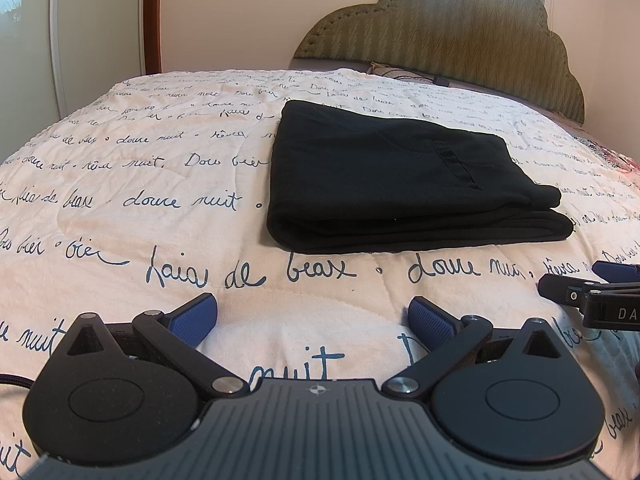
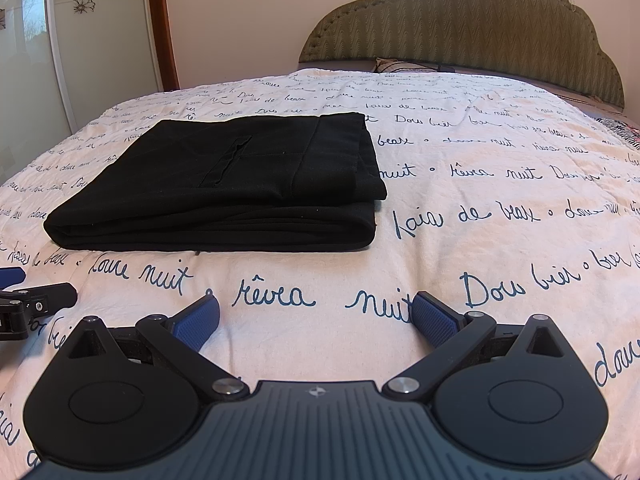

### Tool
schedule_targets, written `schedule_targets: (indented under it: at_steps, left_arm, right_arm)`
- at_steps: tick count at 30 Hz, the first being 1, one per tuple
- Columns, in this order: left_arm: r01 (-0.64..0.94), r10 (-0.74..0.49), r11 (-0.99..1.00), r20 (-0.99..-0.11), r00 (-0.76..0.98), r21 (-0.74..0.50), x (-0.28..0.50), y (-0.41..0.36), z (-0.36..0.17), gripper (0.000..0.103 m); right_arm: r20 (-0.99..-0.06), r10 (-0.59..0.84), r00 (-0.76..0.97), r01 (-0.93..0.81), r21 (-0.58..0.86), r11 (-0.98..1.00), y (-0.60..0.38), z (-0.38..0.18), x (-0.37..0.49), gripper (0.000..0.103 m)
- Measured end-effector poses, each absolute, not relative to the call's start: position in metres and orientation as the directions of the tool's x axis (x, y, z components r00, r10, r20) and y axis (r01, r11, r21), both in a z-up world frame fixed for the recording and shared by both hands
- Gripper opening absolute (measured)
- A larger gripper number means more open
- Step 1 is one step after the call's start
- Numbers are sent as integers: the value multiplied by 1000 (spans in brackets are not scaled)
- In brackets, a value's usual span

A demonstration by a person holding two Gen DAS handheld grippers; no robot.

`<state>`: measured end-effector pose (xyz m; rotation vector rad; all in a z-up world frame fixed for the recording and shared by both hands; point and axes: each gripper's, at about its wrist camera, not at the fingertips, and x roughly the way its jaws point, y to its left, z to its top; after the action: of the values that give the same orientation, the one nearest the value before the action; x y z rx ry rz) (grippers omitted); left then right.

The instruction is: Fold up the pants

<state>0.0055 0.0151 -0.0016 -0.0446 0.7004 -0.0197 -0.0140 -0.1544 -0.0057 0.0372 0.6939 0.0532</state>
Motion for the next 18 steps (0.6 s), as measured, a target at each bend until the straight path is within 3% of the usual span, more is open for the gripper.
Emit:
schedule_targets:
  at_steps: [18]
  left_arm:
    - [2, -15, 1000, -629, 778, -22, 4, 13, 0, 101]
  right_arm:
    - [-638, 62, 768, -37, 53, 998, -155, -6, -14, 103]
